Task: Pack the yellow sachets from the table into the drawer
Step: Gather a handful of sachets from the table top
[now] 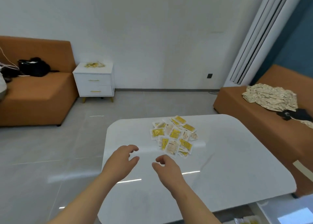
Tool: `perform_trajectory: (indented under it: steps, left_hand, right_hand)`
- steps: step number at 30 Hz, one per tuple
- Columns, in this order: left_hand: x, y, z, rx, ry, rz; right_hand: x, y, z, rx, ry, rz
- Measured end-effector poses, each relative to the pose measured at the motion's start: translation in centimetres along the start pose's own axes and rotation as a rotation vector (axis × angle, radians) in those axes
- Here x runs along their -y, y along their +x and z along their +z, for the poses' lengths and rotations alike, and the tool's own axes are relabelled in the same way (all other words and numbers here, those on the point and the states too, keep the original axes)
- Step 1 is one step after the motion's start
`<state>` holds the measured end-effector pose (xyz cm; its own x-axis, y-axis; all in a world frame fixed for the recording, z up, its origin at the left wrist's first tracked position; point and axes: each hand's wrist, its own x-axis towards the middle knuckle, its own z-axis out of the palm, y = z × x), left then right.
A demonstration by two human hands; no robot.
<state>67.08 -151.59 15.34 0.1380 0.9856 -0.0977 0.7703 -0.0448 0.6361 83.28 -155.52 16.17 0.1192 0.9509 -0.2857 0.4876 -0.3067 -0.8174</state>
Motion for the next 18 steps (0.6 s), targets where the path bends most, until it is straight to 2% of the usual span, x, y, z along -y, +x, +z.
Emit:
perform_trajectory:
  steps: [11, 18]
  left_hand:
    - [19.9, 9.7, -19.5, 0.006, 0.044, -0.12]
    - [28.7, 18.8, -27.9, 0.026, 0.127, -0.16]
  right_hand:
    - [18.0, 10.7, 21.2, 0.057, -0.036, -0.033]
    - [25.5, 20.2, 29.1, 0.101, -0.065, -0.034]
